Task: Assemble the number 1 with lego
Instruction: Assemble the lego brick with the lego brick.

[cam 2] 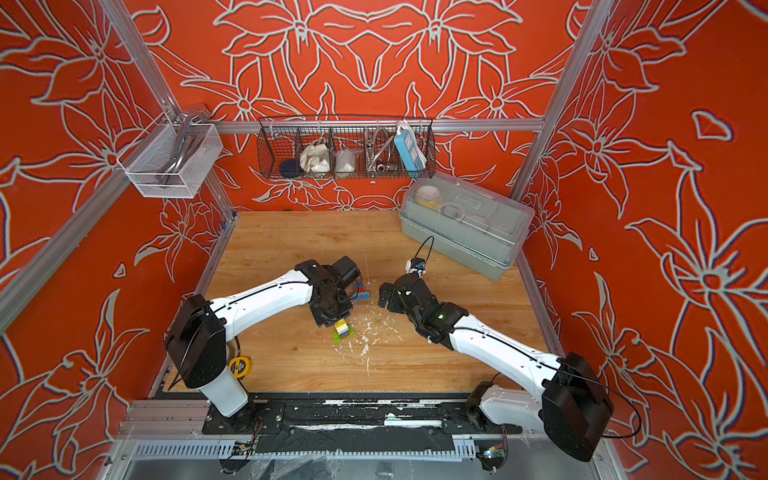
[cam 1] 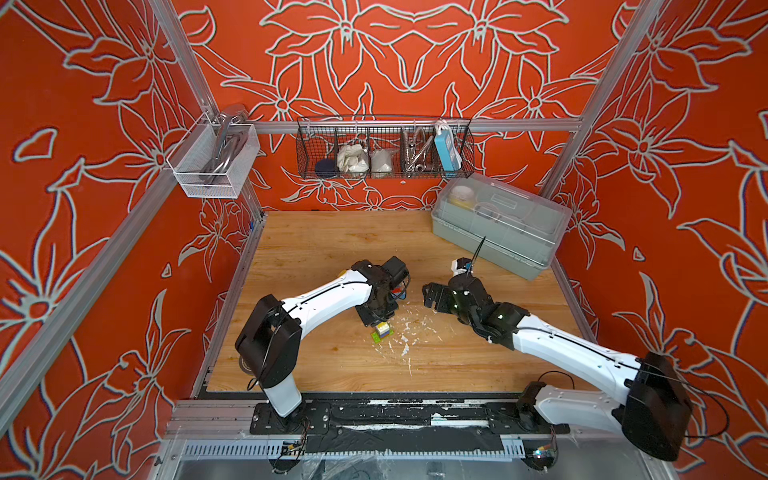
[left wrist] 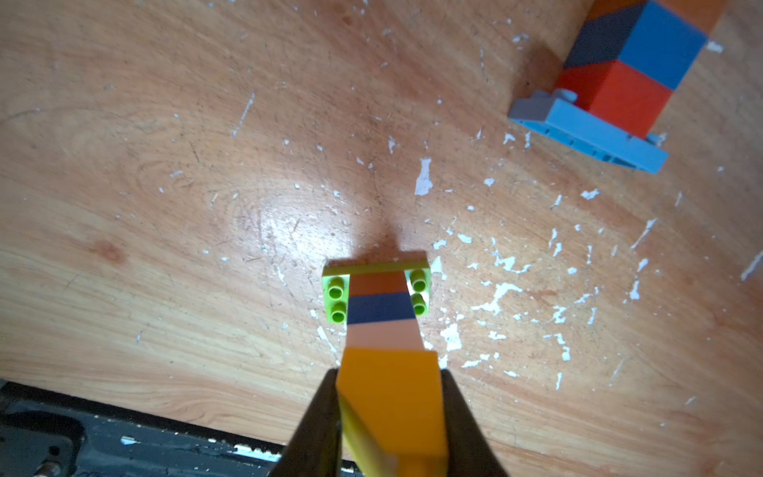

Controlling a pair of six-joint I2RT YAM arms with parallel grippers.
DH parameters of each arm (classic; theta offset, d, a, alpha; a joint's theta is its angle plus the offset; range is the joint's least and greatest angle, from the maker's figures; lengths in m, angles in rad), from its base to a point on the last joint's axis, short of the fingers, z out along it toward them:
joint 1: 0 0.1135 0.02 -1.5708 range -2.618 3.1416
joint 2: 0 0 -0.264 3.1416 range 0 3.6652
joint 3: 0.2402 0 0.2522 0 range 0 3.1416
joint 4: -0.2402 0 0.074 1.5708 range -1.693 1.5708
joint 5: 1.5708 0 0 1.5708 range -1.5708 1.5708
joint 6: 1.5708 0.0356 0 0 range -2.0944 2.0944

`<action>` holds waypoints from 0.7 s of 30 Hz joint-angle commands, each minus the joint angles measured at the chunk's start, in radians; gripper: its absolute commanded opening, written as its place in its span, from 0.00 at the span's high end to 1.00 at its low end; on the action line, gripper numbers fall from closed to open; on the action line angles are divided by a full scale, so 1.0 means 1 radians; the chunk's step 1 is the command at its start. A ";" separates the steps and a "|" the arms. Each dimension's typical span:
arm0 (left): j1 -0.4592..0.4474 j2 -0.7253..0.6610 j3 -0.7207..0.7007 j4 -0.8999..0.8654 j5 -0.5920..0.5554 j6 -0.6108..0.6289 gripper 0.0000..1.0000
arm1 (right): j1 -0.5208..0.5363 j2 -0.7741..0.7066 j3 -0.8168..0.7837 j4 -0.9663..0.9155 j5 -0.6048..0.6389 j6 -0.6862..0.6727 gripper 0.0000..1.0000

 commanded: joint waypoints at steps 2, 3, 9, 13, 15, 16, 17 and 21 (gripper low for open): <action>-0.012 -0.003 -0.001 -0.018 0.009 -0.020 0.87 | -0.006 -0.016 0.015 -0.009 0.017 -0.008 0.00; -0.014 -0.003 0.004 -0.028 0.004 -0.020 0.87 | -0.005 -0.015 0.015 -0.009 0.016 -0.008 0.00; -0.015 0.000 0.054 -0.104 -0.036 -0.004 0.87 | -0.006 -0.019 0.016 -0.008 0.016 -0.009 0.00; -0.021 -0.004 0.067 -0.122 -0.041 -0.005 0.88 | -0.006 -0.018 0.015 -0.008 0.016 -0.009 0.00; -0.027 -0.006 0.067 -0.122 -0.036 -0.017 0.87 | -0.006 -0.019 0.015 -0.006 0.013 -0.007 0.00; -0.031 -0.005 0.067 -0.122 -0.031 -0.023 0.87 | -0.006 -0.018 0.015 -0.005 0.011 -0.007 0.00; -0.038 -0.001 0.070 -0.121 -0.030 -0.030 0.87 | -0.006 -0.018 0.015 -0.006 0.011 -0.007 0.00; -0.051 0.007 0.063 -0.110 -0.025 -0.061 0.87 | -0.006 -0.019 0.015 -0.006 0.009 -0.006 0.00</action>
